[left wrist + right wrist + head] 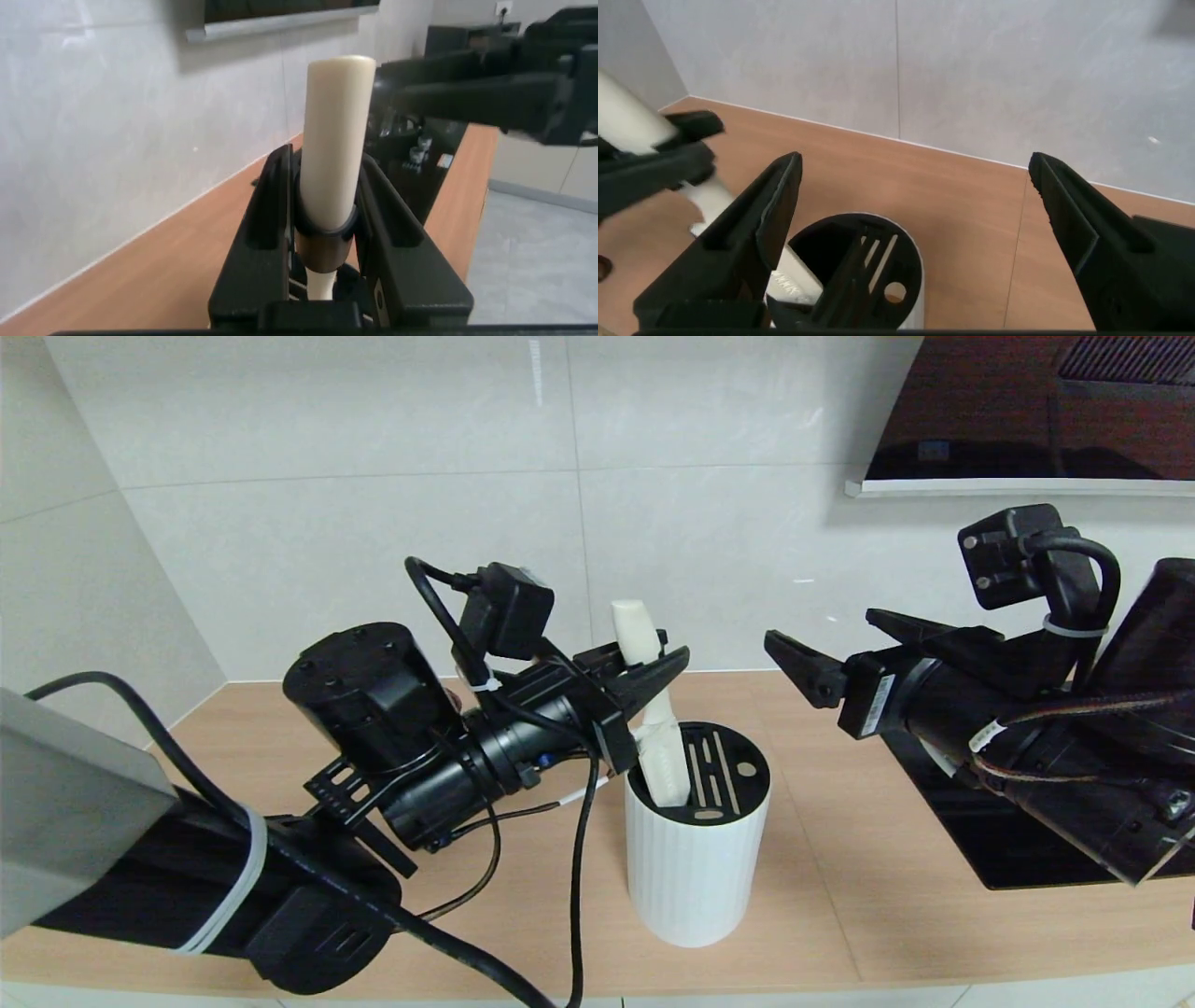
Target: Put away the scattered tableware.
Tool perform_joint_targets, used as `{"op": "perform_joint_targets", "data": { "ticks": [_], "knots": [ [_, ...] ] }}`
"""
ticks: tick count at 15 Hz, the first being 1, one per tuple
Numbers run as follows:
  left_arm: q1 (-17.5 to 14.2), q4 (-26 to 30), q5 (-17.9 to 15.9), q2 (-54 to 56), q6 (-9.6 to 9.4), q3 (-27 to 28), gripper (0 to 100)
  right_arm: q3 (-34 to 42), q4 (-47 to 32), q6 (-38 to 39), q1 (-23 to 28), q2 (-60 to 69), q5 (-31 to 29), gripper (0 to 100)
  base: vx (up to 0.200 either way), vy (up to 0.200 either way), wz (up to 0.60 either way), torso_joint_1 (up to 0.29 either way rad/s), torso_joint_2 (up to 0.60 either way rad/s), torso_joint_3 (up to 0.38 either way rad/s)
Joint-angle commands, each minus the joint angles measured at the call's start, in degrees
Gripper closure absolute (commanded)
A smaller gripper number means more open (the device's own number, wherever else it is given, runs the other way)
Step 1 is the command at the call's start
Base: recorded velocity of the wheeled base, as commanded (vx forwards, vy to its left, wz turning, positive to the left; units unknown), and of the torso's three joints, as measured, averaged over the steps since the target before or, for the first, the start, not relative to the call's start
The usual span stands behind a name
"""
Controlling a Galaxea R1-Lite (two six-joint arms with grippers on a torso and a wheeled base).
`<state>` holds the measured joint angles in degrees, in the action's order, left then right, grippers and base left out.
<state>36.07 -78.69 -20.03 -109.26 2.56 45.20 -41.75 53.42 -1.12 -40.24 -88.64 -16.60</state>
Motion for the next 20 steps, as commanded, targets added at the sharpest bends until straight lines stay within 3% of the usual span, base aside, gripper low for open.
{"op": "perform_joint_targets", "data": {
  "ticks": [1,5,20],
  "knots": [
    [-0.04,-0.15,0.08,-3.15,0.08,0.85,100,0.00,0.02,-0.02,-0.01,-0.48,-0.01,0,0.000,0.000,0.00,0.000,0.00,0.000],
    [-0.04,-0.24,0.17,-6.84,2.10,2.17,100,0.00,0.11,-0.02,-0.10,-1.10,-0.01,0,0.000,0.000,0.00,0.000,0.00,0.000],
    [-0.04,-1.73,0.96,-13.26,2.27,3.66,100,0.27,0.11,-0.11,-0.28,-1.98,-0.01,0,0.000,0.000,0.00,0.000,0.00,0.000]
  ]
}}
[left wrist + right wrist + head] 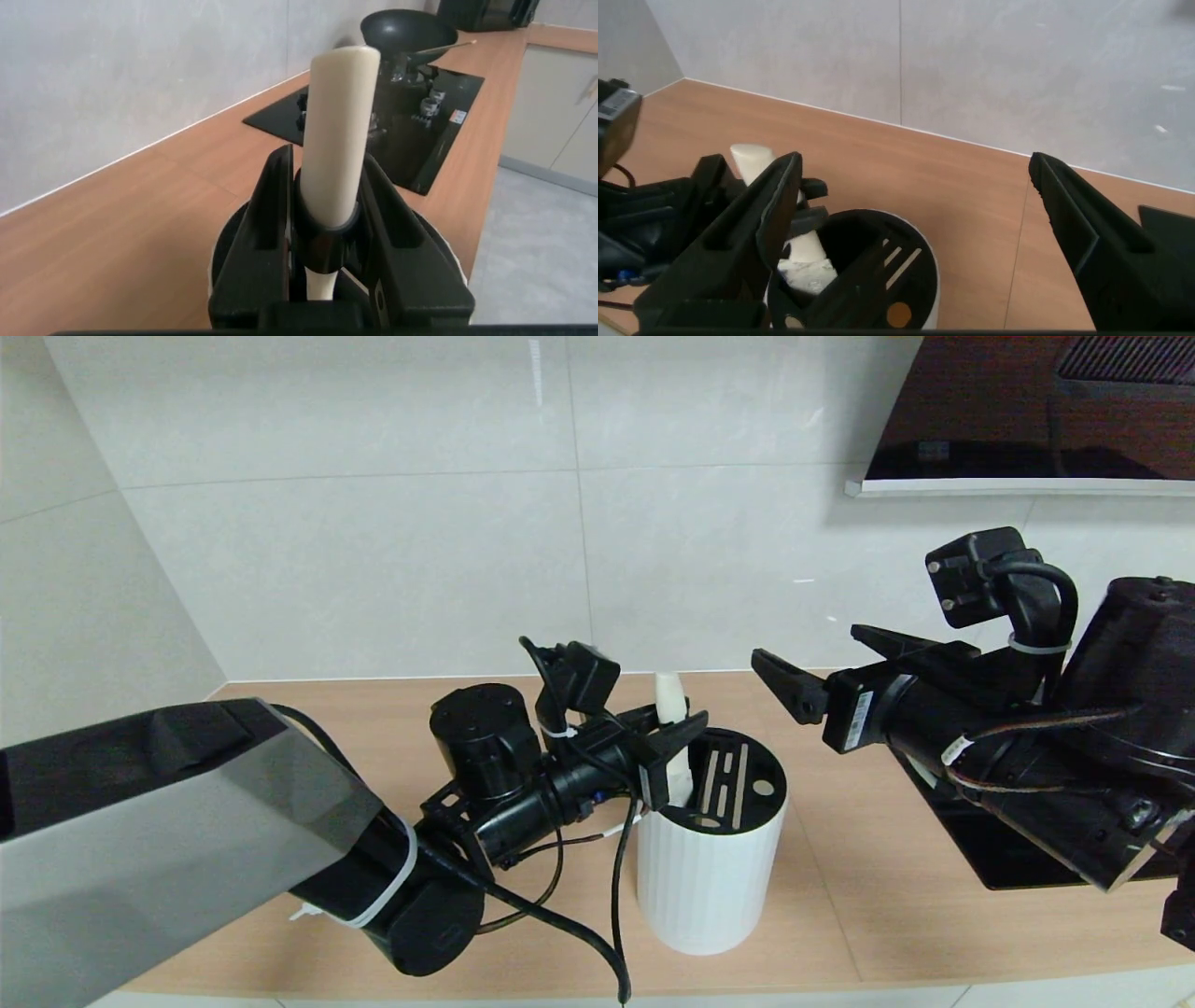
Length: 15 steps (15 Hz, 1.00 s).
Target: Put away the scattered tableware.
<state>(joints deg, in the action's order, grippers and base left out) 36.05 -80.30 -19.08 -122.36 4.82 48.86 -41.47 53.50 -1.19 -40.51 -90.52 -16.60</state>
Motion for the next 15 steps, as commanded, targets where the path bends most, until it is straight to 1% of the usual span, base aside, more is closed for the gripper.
{"op": "perform_joint_targets", "data": {
  "ticks": [1,2,3,10,11,12,13,15],
  "knots": [
    [-0.01,-0.12,0.01,-0.16,0.02,-0.08,100,-0.01,0.02,-0.04,-0.01,-0.10,-0.01,0,0.000,0.000,0.00,0.000,0.00,0.000],
    [0.08,-0.30,0.36,-0.07,-0.07,0.01,100,-0.01,0.02,0.05,-0.01,-0.01,-0.01,0,0.000,0.000,0.00,0.000,0.00,0.000],
    [0.08,-1.35,0.88,-0.16,-0.07,0.10,0,-0.01,0.02,-0.04,-0.01,-0.10,-0.10,0,0.000,0.000,0.00,0.000,0.00,0.000],
    [0.16,-1.88,1.50,0.72,0.11,0.45,0,-0.01,0.02,-0.04,-0.01,-0.01,-0.01,0,0.000,0.000,0.00,0.000,0.00,0.000],
    [0.16,-2.93,2.64,3.09,1.42,0.45,0,-0.01,0.02,0.05,-0.01,-0.01,-0.01,0,0.000,0.000,0.00,0.000,0.00,0.000],
    [0.16,-3.20,3.26,6.34,3.18,0.45,0,-0.01,0.02,0.05,-0.01,-0.01,-0.10,0,0.000,0.000,0.00,0.000,0.00,0.000],
    [0.16,-2.85,3.26,9.51,4.15,0.27,0,-0.01,0.11,0.05,0.08,0.08,-0.01,0,0.000,0.000,0.00,0.000,0.00,0.000],
    [0.08,-0.03,3.17,19.35,8.72,-1.40,0,-0.01,0.28,0.05,0.08,0.43,-0.01,0,0.000,0.000,0.00,0.000,0.00,0.000]
  ]
}}
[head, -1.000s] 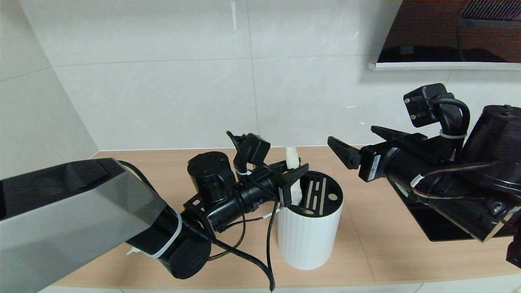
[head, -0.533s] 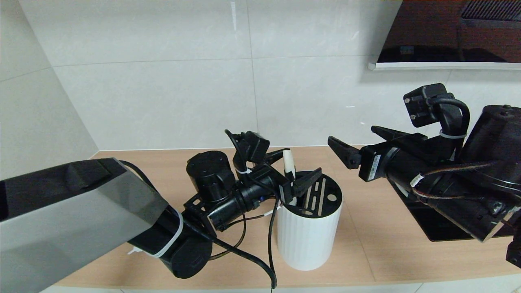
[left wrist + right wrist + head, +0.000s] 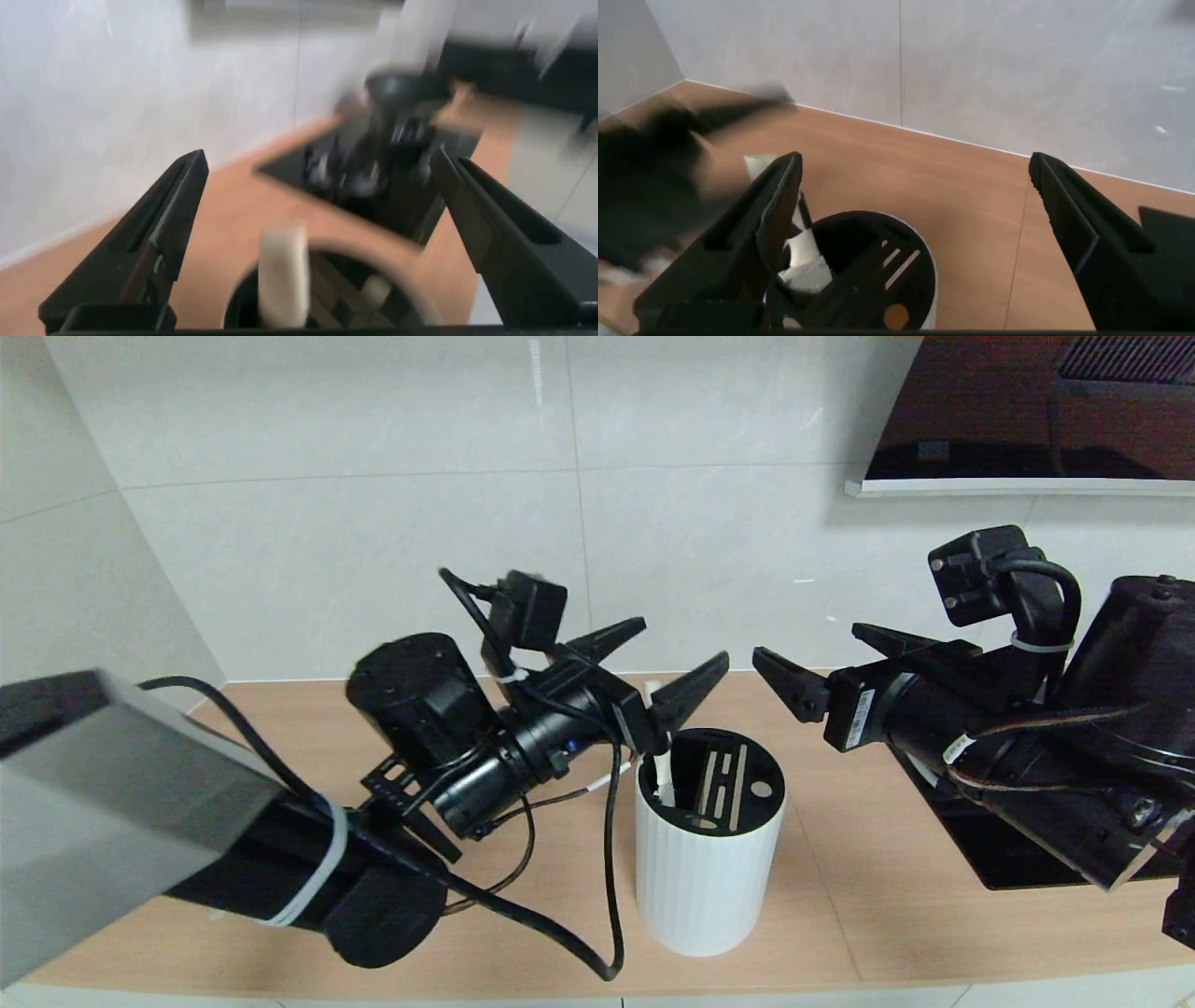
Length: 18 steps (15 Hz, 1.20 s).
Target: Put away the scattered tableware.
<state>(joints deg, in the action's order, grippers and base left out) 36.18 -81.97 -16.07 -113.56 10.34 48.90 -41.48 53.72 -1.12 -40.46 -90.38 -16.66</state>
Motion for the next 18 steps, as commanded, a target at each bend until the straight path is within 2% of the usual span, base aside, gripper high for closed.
{"op": "perform_joint_targets", "data": {
  "ticks": [1,3,6,7,8,9,10,11,12,14,15,16,17,18],
  "knots": [
    [-0.06,3.40,-0.28,14.77,4.52,-2.67,0,0.00,0.15,-0.02,0.03,0.82,-0.03,0,0.000,0.000,0.00,0.000,0.00,0.000],
    [-1.46,7.44,-0.02,22.76,4.87,-4.51,0,0.53,0.15,0.07,0.03,4.07,-0.12,0,0.000,0.000,0.00,0.000,0.00,0.000],
    [-6.47,15.35,2.18,35.16,5.13,-7.50,0,4.66,-0.20,-0.02,0.29,12.42,-0.47,0,0.000,0.000,0.00,0.000,0.00,0.000],
    [-7.35,17.81,2.27,39.20,5.48,-8.99,0,6.15,-0.29,-0.02,1.79,16.47,-0.74,0,0.000,0.000,0.00,0.000,0.00,0.000],
    [-7.53,18.60,2.27,42.19,7.24,-11.28,0,8.53,-0.29,-0.02,2.76,20.51,-0.56,0,0.000,0.000,0.00,0.000,0.00,0.000],
    [-7.53,18.51,2.27,43.42,8.21,-12.51,0,9.67,-0.37,-0.11,2.76,22.35,-0.56,0,0.000,0.000,0.00,0.000,0.00,0.000],
    [-8.14,18.60,2.36,49.22,10.76,-18.31,0,16.61,-2.22,-0.46,3.72,31.49,-0.30,0,0.000,0.000,0.00,0.000,0.00,0.000],
    [-8.94,18.78,2.27,51.50,11.20,-20.24,0,18.81,-3.19,-0.46,5.30,34.57,-0.12,0,0.000,0.000,0.00,0.000,0.00,0.000],
    [-12.01,21.06,2.27,58.54,12.07,-25.17,0,24.43,-6.70,-0.20,12.60,42.66,0.76,0,0.000,0.000,0.00,0.000,0.00,0.000],
    [-14.47,29.67,2.27,70.14,12.16,-29.21,0,27.07,-14.61,1.12,18.49,53.64,1.37,0,0.000,0.000,0.00,0.000,0.00,0.000],
    [-14.74,36.09,2.27,76.20,12.16,-29.47,0,26.63,-19.45,0.86,19.28,58.39,1.37,0,0.000,0.000,0.00,0.000,0.00,0.000],
    [-16.41,45.67,2.09,83.67,12.16,-29.21,0,25.22,-25.86,0.51,20.25,64.01,1.37,0,0.000,0.000,0.00,0.000,0.00,0.000],
    [-17.99,50.59,1.92,87.45,12.16,-28.95,0,24.26,-29.47,-0.20,20.95,66.65,1.37,0,0.000,0.000,0.00,0.000,0.00,0.000],
    [-20.36,59.38,1.74,94.83,12.07,-28.77,0,20.92,-37.38,-0.37,21.48,72.45,1.11,0,0.000,0.000,0.00,0.000,0.00,0.000]
  ]
}}
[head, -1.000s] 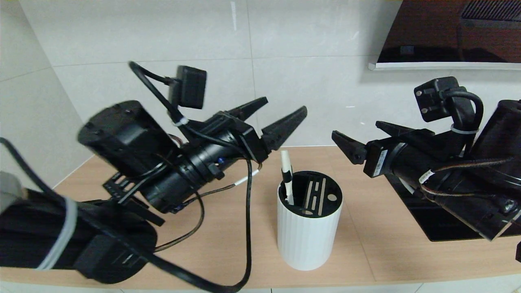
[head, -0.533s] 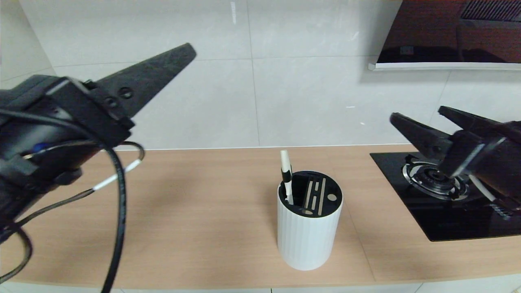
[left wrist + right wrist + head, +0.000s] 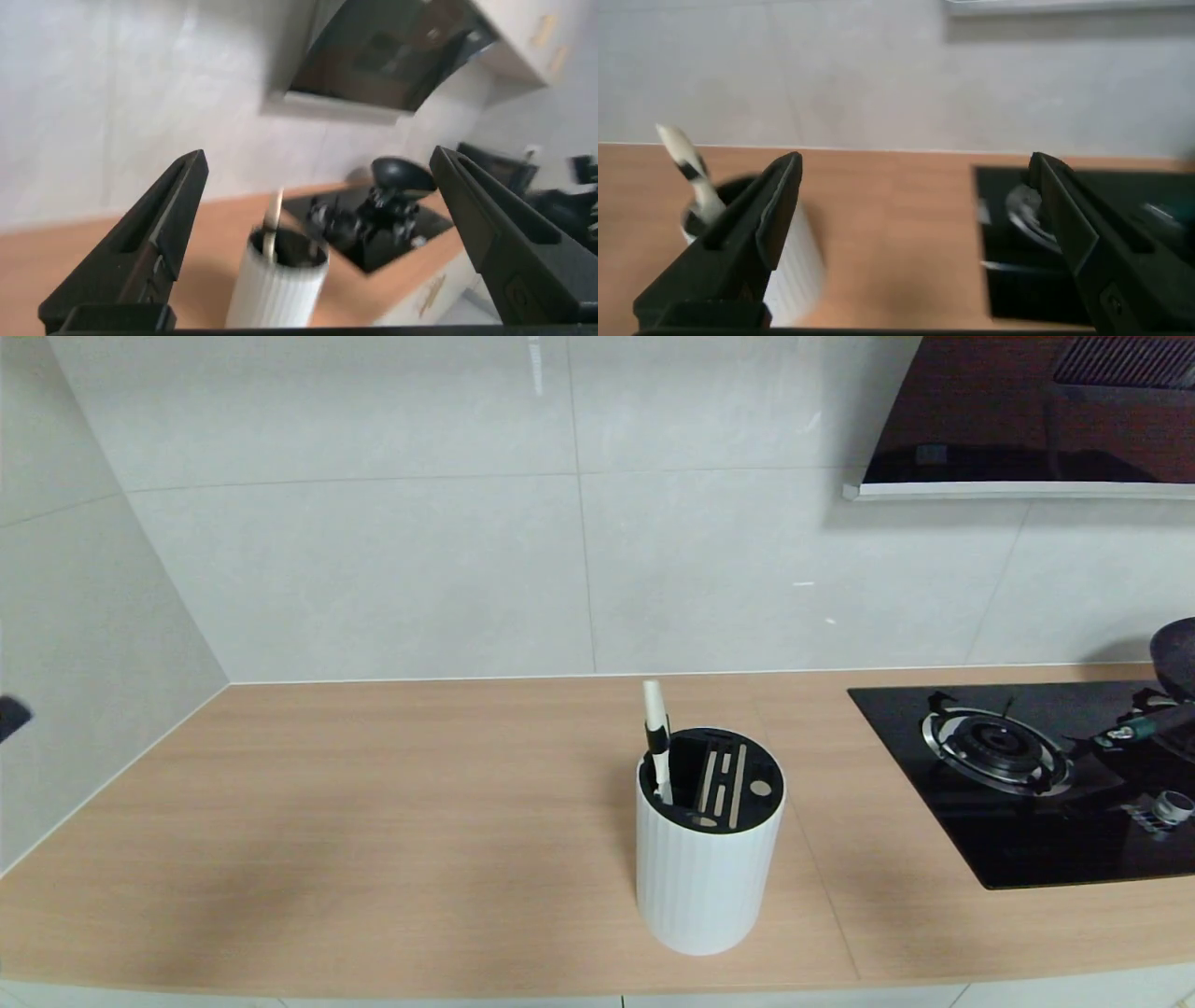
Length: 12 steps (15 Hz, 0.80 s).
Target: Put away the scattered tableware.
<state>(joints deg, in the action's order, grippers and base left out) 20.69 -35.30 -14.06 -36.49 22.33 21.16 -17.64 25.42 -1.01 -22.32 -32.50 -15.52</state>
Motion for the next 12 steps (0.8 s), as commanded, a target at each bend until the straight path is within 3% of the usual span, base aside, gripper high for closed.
{"op": "perform_joint_targets", "data": {
  "ticks": [1,2,3,5,7,8,9,10,11,12],
  "knots": [
    [-6.27,16.06,-0.45,21.28,0.08,-0.77,0,-4.60,-14.17,-0.75,3.42,17.65,-0.13,0,0.000,0.000,0.00,0.000,0.00,0.000],
    [-6.98,17.81,-0.53,23.39,0.08,-0.42,0,-5.74,-17.77,-1.19,3.86,19.67,-0.13,0,0.000,0.000,0.00,0.000,0.00,0.000],
    [-8.29,20.63,-0.53,27.43,-0.01,-0.42,0,-6.79,-24.36,-2.68,8.08,23.54,0.23,0,0.000,0.000,0.00,0.000,0.00,0.000],
    [-10.49,23.44,-0.18,31.13,-0.36,-0.95,0,-4.16,-27.00,-2.77,13.18,26.96,1.19,0,0.000,0.000,0.00,0.000,0.00,0.000],
    [-14.01,21.15,5.27,31.04,-1.50,-1.21,0,-0.73,-23.40,-2.42,16.52,26.79,0.31,0,0.000,0.000,0.00,0.000,0.00,0.000],
    [-15.50,20.19,6.06,31.04,-2.73,-1.65,0,0.50,-21.37,-2.77,19.51,27.84,0.40,0,0.000,0.000,0.00,0.000,0.00,0.000],
    [-18.93,20.45,5.88,32.44,-4.49,-2.62,0,1.64,-21.81,-2.94,23.11,30.74,1.90,0,0.000,0.000,0.00,0.000,0.00,0.000],
    [-20.25,22.21,4.83,35.87,-6.07,-3.67,0,3.75,-21.90,-2.86,23.11,31.27,2.51,0,0.000,0.000,0.00,0.000,0.00,0.000],
    [-20.86,24.32,4.65,36.49,-8.80,-4.99,0,5.77,-21.55,-2.77,23.11,31.36,1.90,0,0.000,0.000,0.00,0.000,0.00,0.000],
    [-20.86,24.23,7.02,36.49,-12.58,-7.28,0,7.44,-20.67,-2.77,22.94,32.24,1.37,0,0.000,0.000,0.00,0.000,0.00,0.000]
  ]
}}
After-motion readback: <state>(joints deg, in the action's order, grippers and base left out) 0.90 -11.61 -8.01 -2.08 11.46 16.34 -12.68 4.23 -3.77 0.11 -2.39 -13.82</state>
